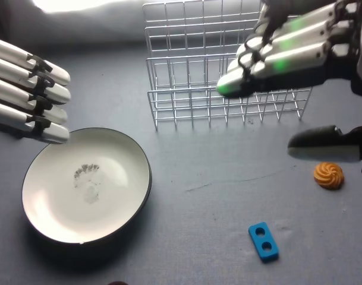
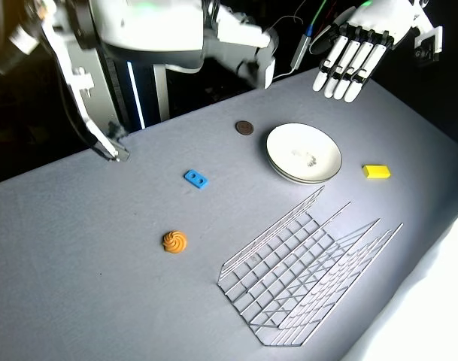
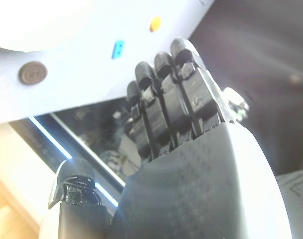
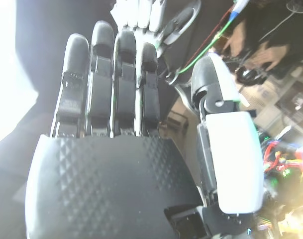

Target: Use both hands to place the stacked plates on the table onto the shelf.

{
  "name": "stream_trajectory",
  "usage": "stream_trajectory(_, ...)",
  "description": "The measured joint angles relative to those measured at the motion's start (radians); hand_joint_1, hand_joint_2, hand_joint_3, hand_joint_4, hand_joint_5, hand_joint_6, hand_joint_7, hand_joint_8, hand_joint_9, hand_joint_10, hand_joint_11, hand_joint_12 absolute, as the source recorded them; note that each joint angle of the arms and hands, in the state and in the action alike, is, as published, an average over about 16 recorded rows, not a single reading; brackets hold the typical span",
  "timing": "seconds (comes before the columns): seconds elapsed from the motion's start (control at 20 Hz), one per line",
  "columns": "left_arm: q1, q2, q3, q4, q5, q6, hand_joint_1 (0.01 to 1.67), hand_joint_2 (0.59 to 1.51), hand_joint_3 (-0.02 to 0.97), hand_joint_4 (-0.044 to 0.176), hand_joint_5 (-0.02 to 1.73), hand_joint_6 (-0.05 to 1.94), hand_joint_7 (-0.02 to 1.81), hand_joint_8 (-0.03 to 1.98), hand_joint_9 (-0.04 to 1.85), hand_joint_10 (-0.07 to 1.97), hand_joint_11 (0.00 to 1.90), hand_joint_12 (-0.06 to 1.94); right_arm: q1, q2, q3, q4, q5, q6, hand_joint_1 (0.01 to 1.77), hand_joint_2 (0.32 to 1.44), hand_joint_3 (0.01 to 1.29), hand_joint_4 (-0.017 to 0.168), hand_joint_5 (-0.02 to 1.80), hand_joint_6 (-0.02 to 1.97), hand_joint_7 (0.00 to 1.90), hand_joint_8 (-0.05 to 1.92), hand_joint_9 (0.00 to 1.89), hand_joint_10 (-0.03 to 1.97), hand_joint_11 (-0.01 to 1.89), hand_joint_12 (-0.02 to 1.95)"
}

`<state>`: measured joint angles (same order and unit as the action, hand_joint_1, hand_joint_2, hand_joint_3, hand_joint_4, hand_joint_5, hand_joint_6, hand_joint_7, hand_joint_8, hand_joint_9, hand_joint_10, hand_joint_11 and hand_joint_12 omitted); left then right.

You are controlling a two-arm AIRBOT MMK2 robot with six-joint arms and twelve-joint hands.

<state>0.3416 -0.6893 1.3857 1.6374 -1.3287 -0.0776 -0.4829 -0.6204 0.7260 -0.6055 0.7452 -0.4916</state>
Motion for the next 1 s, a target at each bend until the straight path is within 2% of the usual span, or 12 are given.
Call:
stream_trajectory(0.4,0.0,-0.003,0.001,0.027,-0.006,-0.009,0.03,1.121,0.028,0.002,0.04,0.0,0.04,0.0,0.04,0.0,0.04,0.02,-0.002,0.0,-0.001,0.028,0.006,-0.031,0.08,1.23,0.04,-0.003,0.06,0.01,0.07,0.0,0.07,-0.01,0.02,0.14)
stream_trajectory(0.5,0.002,-0.006,0.002,0.04,-0.008,-0.012,0.02,1.121,0.023,0.002,0.02,0.0,0.01,-0.01,0.02,0.0,0.02,0.01,-0.003,-0.001,-0.003,0.046,0.009,-0.053,0.08,1.22,0.03,-0.003,0.03,0.01,0.03,0.0,0.03,-0.01,0.01,0.04)
stream_trajectory(0.75,0.034,-0.023,0.01,0.072,-0.009,-0.015,0.02,1.129,0.019,0.002,0.02,0.0,0.02,-0.01,0.02,-0.01,0.02,0.0,-0.004,-0.001,-0.009,0.085,0.008,-0.114,0.34,1.17,0.02,-0.002,0.02,0.0,0.01,0.0,0.02,-0.01,0.01,0.0)
stream_trajectory(1.0,0.123,-0.051,0.03,0.073,0.002,0.017,0.02,1.133,0.021,0.003,0.02,0.0,0.02,-0.01,0.02,-0.01,0.02,0.0,-0.006,-0.002,-0.015,0.108,0.004,-0.164,0.66,1.1,0.02,-0.001,0.01,0.0,0.01,0.0,0.02,-0.01,0.02,0.0)
